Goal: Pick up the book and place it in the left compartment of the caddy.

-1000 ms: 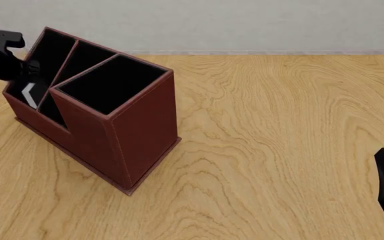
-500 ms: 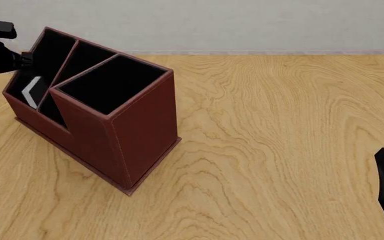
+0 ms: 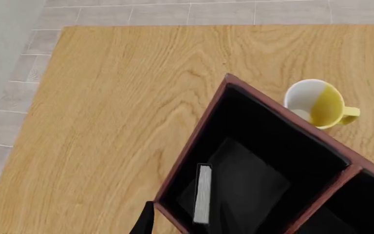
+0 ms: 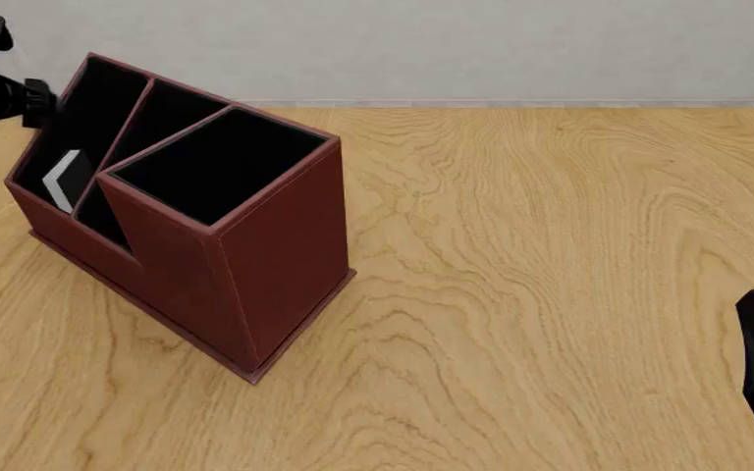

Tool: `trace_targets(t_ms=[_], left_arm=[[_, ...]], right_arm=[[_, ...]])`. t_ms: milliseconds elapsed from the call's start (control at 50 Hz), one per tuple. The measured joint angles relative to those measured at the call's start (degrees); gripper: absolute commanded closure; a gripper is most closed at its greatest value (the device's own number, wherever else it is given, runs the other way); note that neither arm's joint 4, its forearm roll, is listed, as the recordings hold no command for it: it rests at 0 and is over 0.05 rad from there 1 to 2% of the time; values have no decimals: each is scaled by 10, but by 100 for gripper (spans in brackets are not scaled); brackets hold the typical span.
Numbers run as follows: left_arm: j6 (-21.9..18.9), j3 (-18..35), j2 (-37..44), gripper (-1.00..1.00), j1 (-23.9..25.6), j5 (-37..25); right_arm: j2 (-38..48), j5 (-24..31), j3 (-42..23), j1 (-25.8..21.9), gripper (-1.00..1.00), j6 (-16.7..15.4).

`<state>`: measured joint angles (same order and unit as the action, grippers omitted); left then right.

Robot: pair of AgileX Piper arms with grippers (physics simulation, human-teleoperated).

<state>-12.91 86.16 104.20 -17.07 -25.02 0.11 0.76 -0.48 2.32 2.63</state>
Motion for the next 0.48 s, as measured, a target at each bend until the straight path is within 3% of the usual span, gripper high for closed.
trace_targets(t_ms=[480], left_arm=[[13,28,-63,-100,4,-39]], right_arm=[[-1,-1,0,2,-100,4]])
